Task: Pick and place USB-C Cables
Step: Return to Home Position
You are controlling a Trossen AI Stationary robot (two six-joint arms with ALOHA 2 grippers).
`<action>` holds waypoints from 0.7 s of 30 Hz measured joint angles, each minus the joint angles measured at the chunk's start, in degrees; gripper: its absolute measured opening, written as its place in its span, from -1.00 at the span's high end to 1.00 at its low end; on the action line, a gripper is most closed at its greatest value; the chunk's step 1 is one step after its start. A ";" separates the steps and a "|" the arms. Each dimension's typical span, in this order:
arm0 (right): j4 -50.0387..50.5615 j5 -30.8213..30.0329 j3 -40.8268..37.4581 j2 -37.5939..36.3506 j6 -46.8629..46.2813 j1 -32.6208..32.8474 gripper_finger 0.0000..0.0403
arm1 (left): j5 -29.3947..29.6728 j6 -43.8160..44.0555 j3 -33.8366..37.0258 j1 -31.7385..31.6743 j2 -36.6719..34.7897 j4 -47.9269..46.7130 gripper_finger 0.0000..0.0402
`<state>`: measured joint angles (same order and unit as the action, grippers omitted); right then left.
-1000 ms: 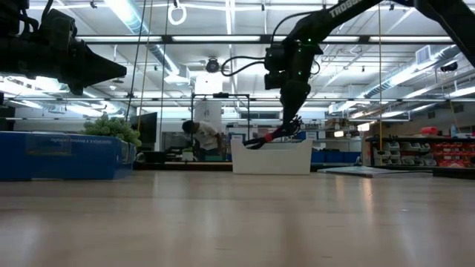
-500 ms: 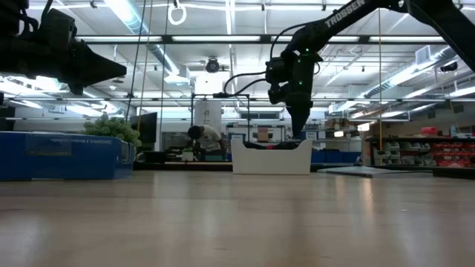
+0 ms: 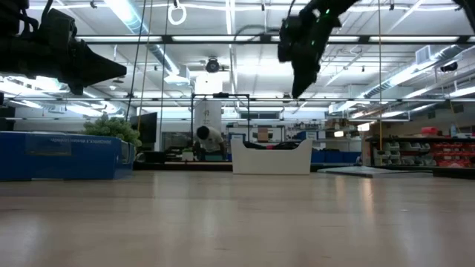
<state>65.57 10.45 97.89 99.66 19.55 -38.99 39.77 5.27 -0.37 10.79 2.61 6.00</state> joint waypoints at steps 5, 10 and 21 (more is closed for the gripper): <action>-0.61 -0.51 0.00 -7.85 1.03 1.09 0.38 | 0.00 0.03 -0.01 0.00 0.00 0.00 0.78; -2.73 1.50 -1.71 -15.87 1.10 2.27 0.39 | 0.00 0.03 -0.01 0.00 0.00 0.00 0.78; -28.89 10.04 -27.25 -39.51 -10.92 6.35 0.39 | 0.00 0.01 -0.01 0.00 0.00 0.00 0.78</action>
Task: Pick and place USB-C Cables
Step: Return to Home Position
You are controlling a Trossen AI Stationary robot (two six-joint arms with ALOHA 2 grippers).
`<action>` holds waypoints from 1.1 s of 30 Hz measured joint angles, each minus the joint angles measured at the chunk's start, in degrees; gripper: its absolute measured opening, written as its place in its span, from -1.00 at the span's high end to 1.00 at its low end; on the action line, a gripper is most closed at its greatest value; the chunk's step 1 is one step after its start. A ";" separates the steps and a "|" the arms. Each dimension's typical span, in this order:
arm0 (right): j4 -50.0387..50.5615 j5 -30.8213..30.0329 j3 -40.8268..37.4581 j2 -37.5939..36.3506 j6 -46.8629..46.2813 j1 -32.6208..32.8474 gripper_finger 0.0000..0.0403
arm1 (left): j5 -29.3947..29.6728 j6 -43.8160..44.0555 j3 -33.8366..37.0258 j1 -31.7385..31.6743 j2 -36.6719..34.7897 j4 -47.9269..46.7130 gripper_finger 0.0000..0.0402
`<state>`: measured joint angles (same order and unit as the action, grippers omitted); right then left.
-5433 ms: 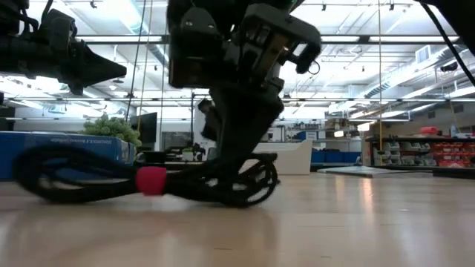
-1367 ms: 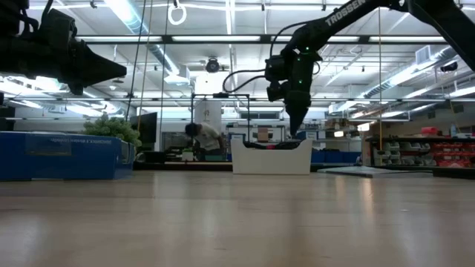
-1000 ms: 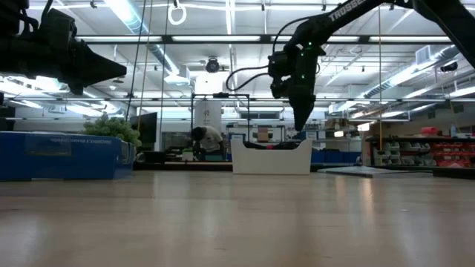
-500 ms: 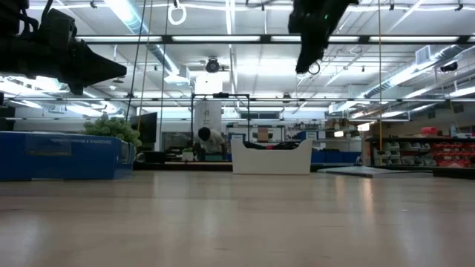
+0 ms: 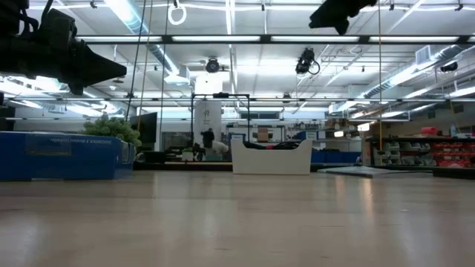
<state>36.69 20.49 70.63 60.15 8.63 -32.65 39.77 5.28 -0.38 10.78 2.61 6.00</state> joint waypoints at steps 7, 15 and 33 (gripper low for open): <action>-10.23 0.05 -15.50 -13.27 -13.24 4.15 0.39 | 0.00 0.02 0.02 0.00 0.00 0.00 0.78; -15.20 -2.91 -29.38 -24.57 -24.31 8.67 0.39 | 0.00 0.02 0.00 -0.02 0.00 -0.02 0.78; -21.67 -2.87 -50.86 -45.29 -41.96 9.93 0.44 | 0.00 0.00 0.01 0.00 0.00 -0.02 0.78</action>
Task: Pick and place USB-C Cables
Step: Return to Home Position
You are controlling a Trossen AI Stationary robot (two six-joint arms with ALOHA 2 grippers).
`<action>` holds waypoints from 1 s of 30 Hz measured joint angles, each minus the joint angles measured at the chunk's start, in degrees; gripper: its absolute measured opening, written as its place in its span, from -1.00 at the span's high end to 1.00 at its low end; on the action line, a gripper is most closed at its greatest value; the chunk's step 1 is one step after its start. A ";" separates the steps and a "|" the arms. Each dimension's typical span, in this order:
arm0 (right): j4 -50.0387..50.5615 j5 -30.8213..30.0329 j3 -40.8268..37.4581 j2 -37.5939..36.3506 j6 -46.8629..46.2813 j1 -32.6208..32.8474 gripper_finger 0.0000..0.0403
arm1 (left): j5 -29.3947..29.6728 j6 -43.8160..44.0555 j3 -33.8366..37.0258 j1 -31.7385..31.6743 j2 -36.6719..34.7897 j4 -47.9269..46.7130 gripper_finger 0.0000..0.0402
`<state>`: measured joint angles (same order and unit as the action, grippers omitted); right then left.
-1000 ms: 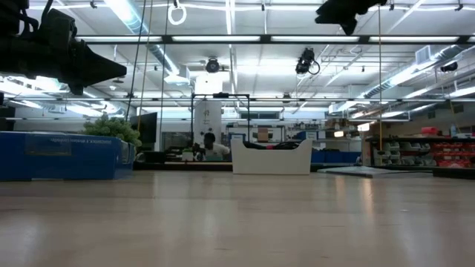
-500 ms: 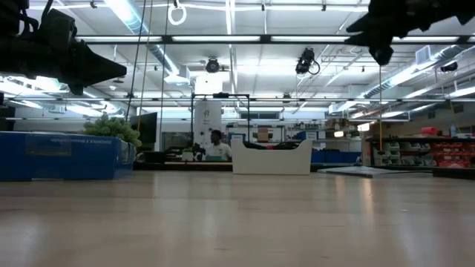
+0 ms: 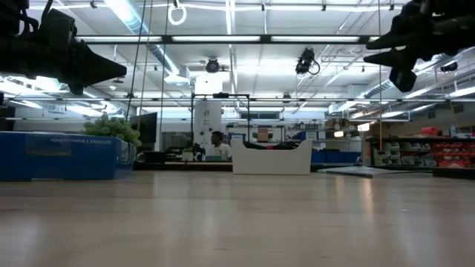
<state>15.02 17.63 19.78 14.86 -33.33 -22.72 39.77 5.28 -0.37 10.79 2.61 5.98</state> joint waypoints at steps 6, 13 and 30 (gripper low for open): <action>-0.01 2.90 -4.80 -5.95 -5.15 0.00 0.57 | 0.00 0.02 0.00 -0.01 0.00 0.00 0.78; -9.01 4.61 -12.95 -9.85 -12.12 0.00 0.73 | 0.00 0.01 0.00 -0.02 0.00 0.01 0.78; -18.83 4.83 -19.35 -9.76 -15.66 0.00 0.93 | 0.00 0.01 0.01 0.00 -0.02 0.02 0.78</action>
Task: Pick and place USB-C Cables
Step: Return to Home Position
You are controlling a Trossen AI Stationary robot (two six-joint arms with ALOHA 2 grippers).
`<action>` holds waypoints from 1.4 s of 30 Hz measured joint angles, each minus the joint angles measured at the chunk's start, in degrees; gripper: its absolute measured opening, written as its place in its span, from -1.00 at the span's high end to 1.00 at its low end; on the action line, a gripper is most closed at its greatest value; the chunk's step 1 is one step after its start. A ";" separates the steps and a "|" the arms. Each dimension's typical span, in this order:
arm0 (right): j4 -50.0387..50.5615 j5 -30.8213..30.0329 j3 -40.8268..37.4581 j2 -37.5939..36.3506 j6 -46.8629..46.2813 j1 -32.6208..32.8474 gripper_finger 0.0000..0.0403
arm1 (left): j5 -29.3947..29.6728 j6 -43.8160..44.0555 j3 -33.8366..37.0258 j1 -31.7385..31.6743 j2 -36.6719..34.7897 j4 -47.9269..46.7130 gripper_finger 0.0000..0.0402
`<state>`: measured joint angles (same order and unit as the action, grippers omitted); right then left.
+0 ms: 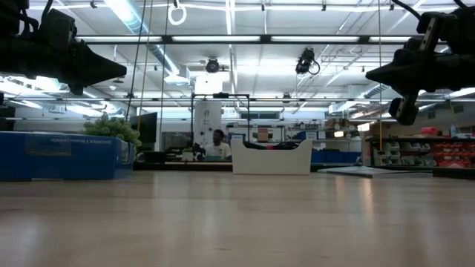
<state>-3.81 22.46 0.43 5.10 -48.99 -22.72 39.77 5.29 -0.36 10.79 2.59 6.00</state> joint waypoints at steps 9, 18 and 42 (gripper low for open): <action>0.02 -0.66 0.00 0.02 7.29 0.00 0.95 | 0.00 0.01 -0.01 -0.01 0.00 0.00 0.78; -0.17 -4.35 0.02 0.20 54.73 0.00 0.90 | 0.00 0.00 -0.02 0.00 0.01 0.00 0.78; -0.52 -4.42 0.07 0.20 57.74 0.00 0.90 | 0.00 0.01 -0.01 -0.01 0.01 -0.01 0.78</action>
<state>-4.34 18.04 0.49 5.30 8.75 -22.72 39.77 5.30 -0.37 10.78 2.60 5.99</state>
